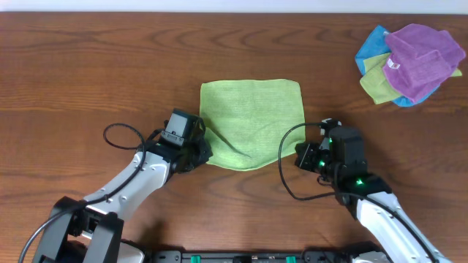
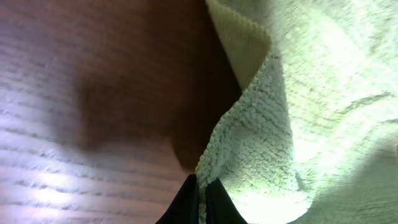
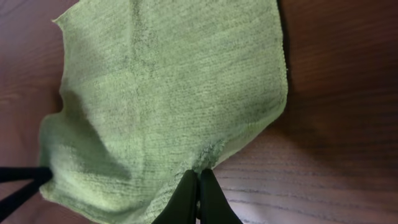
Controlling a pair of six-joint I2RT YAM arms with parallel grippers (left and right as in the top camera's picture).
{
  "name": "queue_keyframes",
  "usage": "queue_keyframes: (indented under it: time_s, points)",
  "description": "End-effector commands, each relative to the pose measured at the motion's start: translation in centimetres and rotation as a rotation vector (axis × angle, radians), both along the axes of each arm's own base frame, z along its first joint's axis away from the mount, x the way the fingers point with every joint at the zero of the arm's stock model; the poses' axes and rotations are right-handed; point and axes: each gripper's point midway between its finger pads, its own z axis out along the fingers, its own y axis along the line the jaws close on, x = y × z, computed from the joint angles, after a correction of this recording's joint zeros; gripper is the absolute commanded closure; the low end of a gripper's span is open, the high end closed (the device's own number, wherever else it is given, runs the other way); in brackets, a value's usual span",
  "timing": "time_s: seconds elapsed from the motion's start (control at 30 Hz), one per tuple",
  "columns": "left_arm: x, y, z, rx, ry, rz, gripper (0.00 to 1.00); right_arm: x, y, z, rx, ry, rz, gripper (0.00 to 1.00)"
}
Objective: Fold the cloth
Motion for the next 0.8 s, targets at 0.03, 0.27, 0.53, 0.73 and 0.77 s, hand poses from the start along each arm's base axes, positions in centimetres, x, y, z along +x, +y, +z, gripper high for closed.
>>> queue_keyframes:
  time_s: [0.03,0.27,0.53,0.73,0.77]
  points:
    - [0.0,0.6,-0.1,0.029,0.011,0.001,0.94,1.2,-0.1,0.7,-0.016,-0.039,-0.022,0.99]
    - [-0.6,0.8,-0.3,0.039,0.042,0.003,0.94,1.5,-0.4,0.9,-0.028,-0.056,-0.038,0.98]
    - [-4.0,2.2,-1.4,0.099,0.185,-0.003,0.44,1.5,-0.4,0.9,-0.029,-0.054,-0.038,0.98]
    - [-5.6,1.7,-1.4,0.063,0.255,-0.020,0.45,1.4,-0.3,0.8,-0.029,-0.052,-0.033,0.98]
    - [-5.6,1.6,-1.4,0.057,0.259,-0.017,0.46,1.5,-0.3,0.8,-0.029,-0.052,-0.033,0.99]
